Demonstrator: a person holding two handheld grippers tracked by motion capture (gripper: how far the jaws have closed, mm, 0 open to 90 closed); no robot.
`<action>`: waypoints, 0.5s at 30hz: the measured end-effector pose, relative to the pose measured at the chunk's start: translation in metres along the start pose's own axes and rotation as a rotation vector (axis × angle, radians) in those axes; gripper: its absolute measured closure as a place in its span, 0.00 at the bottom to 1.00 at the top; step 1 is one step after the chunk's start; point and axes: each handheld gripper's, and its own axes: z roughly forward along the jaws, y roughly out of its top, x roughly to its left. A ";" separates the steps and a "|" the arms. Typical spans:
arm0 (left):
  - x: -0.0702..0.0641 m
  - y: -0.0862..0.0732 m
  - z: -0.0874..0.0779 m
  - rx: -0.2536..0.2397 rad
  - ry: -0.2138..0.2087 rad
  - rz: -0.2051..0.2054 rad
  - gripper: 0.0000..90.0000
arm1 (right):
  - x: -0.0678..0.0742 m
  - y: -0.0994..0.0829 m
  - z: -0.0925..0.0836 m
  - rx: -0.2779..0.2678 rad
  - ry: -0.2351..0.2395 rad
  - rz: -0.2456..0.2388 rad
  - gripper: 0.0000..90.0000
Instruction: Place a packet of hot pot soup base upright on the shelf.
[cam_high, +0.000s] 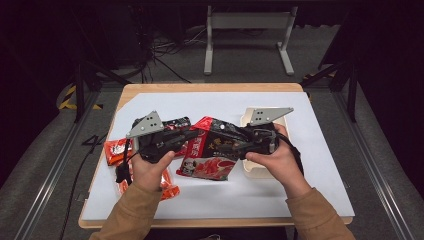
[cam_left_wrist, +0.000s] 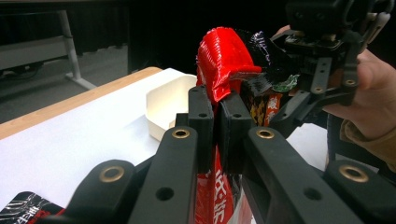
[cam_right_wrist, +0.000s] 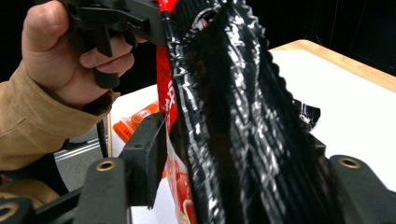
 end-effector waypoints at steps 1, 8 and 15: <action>0.000 0.000 0.000 0.002 -0.002 -0.002 0.95 | 0.000 0.000 0.001 -0.005 0.006 0.004 0.49; -0.001 -0.001 0.003 0.012 0.000 0.002 0.95 | -0.002 -0.002 0.010 -0.042 0.042 0.019 0.56; -0.001 -0.001 0.003 0.015 0.010 0.004 0.95 | -0.003 -0.002 0.013 -0.002 0.025 -0.003 0.62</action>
